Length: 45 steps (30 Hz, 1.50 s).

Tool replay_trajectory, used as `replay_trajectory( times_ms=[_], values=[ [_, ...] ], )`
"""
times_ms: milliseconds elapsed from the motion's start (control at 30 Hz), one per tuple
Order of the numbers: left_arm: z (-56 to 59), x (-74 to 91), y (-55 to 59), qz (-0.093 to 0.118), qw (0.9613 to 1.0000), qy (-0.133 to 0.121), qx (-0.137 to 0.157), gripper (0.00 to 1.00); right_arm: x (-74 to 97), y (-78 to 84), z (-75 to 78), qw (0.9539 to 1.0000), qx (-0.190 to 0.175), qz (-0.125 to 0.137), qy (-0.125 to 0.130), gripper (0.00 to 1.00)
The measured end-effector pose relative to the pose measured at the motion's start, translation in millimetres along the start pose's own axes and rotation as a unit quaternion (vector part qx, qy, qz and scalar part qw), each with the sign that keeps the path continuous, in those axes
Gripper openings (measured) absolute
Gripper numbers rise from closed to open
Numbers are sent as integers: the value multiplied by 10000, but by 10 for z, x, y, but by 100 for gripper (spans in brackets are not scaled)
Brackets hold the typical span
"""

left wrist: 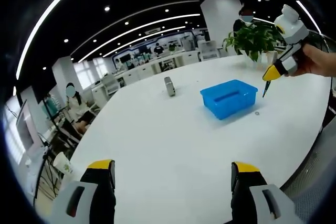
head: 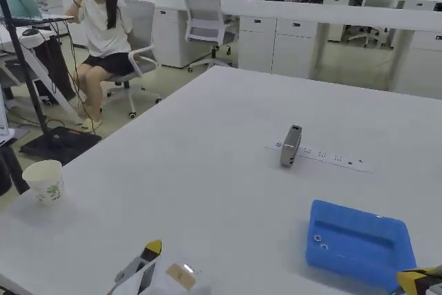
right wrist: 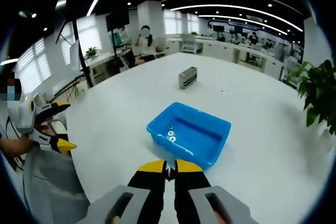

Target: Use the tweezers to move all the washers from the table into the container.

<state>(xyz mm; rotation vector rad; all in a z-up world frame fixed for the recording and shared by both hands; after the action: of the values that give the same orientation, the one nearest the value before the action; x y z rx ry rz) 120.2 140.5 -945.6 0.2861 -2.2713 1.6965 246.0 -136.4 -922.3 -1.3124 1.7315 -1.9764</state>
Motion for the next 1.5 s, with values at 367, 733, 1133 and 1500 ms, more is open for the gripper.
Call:
replay_trajectory(
  times_ms=[367,733,1133,1500],
  values=[
    [58,2,-28,101,9998,162,-108,94,-26,136,84,9998,-126,-139,120,2],
    [47,-5,-18,81,9998,164,-74,94,-245,299,202,9992,-286,-231,156,3],
    [62,-19,8,-55,9997,200,-139,94,-393,386,259,9988,-229,-400,184,3],
    [31,-14,13,-87,9999,88,-86,94,-454,373,272,9988,-221,-433,111,3]
  ],
)
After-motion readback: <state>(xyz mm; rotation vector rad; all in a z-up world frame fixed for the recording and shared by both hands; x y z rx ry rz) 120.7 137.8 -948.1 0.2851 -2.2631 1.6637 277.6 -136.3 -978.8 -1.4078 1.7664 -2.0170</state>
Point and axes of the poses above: the centre of the closed fingertips' face, and the gripper's own axes: x roughly backward along the fingers, z roughly to its right, y roughly out of its underside, the point moved 7 cm from there along x, roughly backward along the fingers, and after that the axes turned 11 degrees about z, right-handed, at the moved point
